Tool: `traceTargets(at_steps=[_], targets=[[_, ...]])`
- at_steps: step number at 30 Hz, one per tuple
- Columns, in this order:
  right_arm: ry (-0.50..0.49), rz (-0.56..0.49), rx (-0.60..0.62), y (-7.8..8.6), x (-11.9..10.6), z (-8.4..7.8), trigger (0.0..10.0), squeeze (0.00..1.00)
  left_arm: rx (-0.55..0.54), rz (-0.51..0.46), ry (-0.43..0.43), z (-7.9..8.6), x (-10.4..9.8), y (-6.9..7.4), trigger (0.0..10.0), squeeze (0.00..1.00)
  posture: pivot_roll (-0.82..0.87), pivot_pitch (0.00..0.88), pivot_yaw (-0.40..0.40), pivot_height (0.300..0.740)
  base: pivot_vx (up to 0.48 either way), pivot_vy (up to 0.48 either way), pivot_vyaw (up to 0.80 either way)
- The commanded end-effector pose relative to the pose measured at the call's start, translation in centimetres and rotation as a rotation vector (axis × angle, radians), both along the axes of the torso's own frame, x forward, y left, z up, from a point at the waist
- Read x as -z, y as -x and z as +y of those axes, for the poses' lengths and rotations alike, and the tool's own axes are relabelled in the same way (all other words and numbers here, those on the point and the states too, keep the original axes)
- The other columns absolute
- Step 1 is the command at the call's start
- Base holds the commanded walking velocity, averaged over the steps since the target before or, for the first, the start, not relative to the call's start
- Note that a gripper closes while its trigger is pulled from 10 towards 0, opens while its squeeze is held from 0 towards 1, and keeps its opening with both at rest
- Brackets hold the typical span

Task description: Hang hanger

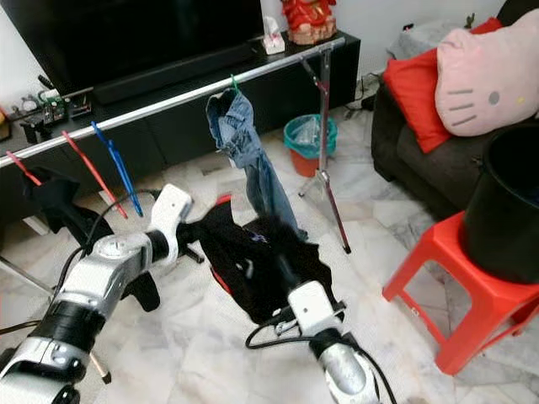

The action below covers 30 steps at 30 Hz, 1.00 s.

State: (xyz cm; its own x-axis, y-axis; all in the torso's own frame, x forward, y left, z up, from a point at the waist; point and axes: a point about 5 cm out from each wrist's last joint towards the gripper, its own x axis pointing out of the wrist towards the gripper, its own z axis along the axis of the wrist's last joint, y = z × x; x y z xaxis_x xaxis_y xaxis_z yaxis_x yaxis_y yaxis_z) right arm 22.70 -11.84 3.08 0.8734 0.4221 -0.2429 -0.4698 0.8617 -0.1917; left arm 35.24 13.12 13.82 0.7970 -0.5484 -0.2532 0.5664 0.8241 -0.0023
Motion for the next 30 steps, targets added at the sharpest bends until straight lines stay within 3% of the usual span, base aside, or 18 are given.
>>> traceTargets(at_steps=[1, 9, 15, 20, 27, 30], targets=[[-0.028, 0.003, -0.033, 0.2, -0.4, 0.6, 10.0, 0.00, -0.044, -0.034, 0.013, 0.6, -0.6, -0.4, 10.0, 0.00, 0.10, 0.038, 0.172, 0.740, 0.000, 0.000, 0.00], [-0.047, -0.006, -0.049, 0.1, -0.6, 0.7, 10.0, 0.00, 0.028, -0.009, 0.026, -0.3, -0.1, 0.1, 10.0, 0.00, 0.10, 0.038, 0.170, 0.740, 0.000, 0.000, 0.00], [-0.165, 0.008, -0.141, 0.6, -1.5, 1.8, 10.0, 0.00, 0.072, 0.021, 0.011, -0.6, 0.7, 0.5, 10.0, 0.00, 0.11, 0.037, 0.171, 0.740, 0.000, 0.000, 0.00], [-0.239, 0.086, -0.256, 1.9, -1.8, 2.0, 10.0, 0.00, 0.090, 0.033, 0.006, -0.9, 1.1, 0.5, 10.0, 0.00, 0.10, 0.033, 0.175, 0.740, 0.000, 0.000, 0.00], [-0.216, 0.049, -0.232, 1.7, -2.2, 1.4, 10.0, 0.00, 0.129, 0.051, 0.006, -1.0, 1.4, 0.8, 10.0, 0.00, 0.10, 0.030, 0.176, 0.740, 0.000, 0.000, 0.00], [-0.136, -0.079, -0.021, -0.2, -3.3, 0.2, 10.0, 0.00, 0.137, 0.068, 0.002, -0.8, 1.9, 1.1, 10.0, 0.00, 0.10, 0.031, 0.179, 0.740, 0.000, 0.000, 0.00]])
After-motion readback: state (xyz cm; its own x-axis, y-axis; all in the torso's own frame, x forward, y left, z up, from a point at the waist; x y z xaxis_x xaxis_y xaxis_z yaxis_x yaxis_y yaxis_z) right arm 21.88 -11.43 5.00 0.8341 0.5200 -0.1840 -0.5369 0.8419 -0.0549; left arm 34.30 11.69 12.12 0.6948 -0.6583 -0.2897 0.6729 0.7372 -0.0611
